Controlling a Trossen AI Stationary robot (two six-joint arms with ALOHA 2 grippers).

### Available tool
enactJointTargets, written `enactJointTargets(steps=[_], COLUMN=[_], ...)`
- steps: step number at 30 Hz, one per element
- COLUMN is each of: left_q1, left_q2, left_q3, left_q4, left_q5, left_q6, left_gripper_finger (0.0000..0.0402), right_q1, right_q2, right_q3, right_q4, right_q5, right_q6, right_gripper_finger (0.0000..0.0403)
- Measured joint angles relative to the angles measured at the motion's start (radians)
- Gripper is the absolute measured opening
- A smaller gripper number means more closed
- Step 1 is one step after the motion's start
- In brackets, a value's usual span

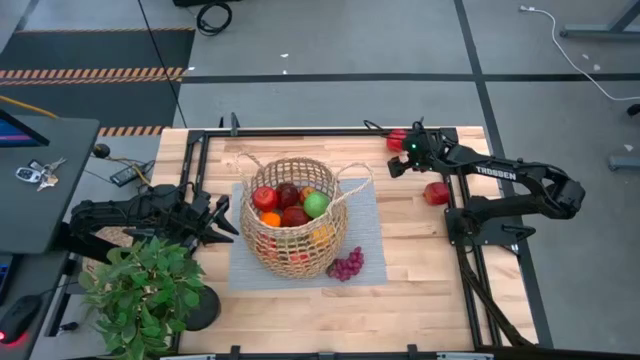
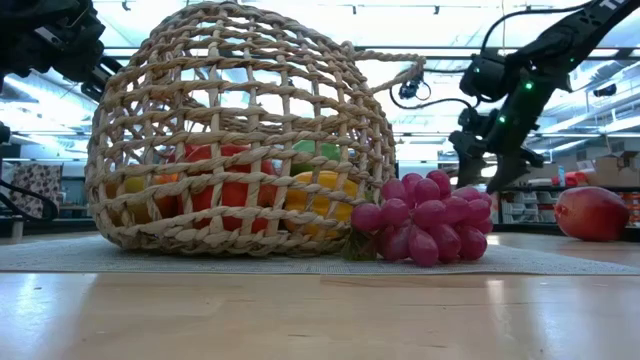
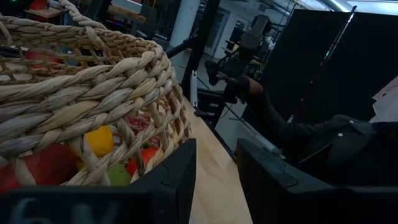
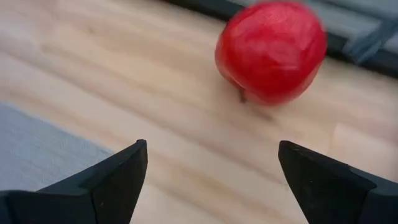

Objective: Build produce basket
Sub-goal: Put the red apple into the brown basket

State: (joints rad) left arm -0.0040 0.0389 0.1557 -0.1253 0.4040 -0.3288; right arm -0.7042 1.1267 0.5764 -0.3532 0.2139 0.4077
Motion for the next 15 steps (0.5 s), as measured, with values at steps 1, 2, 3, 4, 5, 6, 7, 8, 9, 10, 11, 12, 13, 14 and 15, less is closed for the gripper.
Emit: enactJointTargets(steps=[1,2,3,4,5,6,7,8,9,10,11,12,13,14,15], left_q1=[0.0,0.0,0.0,0.0,0.0,0.0,0.0,0.0,0.0,0.0,0.0,0.0,0.0,0.0,0.0], left_q2=[0.0,0.0,0.0,0.0,0.0,0.0,0.0,0.0,0.0,0.0,0.0,0.0,0.0,0.0,0.0], left_q3=[0.0,0.0,0.0,0.0,0.0,0.0,0.0,0.0,0.0,0.0,0.0,0.0,0.0,0.0,0.0], left_q4=[0.0,0.0,0.0,0.0,0.0,0.0,0.0,0.0,0.0,0.0,0.0,0.0,0.0,0.0,0.0], left_q5=[0.0,0.0,0.0,0.0,0.0,0.0,0.0,0.0,0.0,0.0,0.0,0.0,0.0,0.0,0.0], left_q6=[0.0,0.001,0.0,0.0,0.001,0.001,0.0,0.0,0.001,0.0,0.0,0.0,0.001,0.0,0.0], left_gripper_finger=[0.0121,0.0121,0.0121,0.0121,0.0121,0.0121,0.0121,0.0121,0.0121,0.0121,0.0121,0.0121,0.0121,0.0121,0.0121], right_q1=[0.009,0.016,0.02,0.023,0.024,0.024,0.024,0.019,0.012,0.003,-0.009,-0.022,-0.035,-0.048,-0.059], right_q2=[0.0,0.0,0.0,0.0,0.003,0.009,0.019,0.031,0.047,0.064,0.086,0.113,0.139,0.165,0.193], right_q3=[0.005,0.008,0.008,0.008,0.009,0.01,0.01,0.01,0.01,0.01,0.01,0.01,0.011,0.014,0.019], right_q4=[0.016,0.042,0.086,0.137,0.186,0.234,0.28,0.326,0.376,0.42,0.456,0.483,0.494,0.489,0.483], right_q5=[0.038,0.09,0.16,0.23,0.282,0.315,0.32,0.307,0.288,0.269,0.258,0.253,0.25,0.253,0.262], right_q6=[0.0,-0.001,-0.004,-0.007,-0.012,-0.026,-0.049,-0.07,-0.087,-0.095,-0.103,-0.114,-0.12,-0.124,-0.131], right_gripper_finger=[0.0366,0.0366,0.0366,0.0366,0.0366,0.0366,0.0366,0.0366,0.0366,0.0366,0.0366,0.0366,0.0366,0.0366,0.0366])
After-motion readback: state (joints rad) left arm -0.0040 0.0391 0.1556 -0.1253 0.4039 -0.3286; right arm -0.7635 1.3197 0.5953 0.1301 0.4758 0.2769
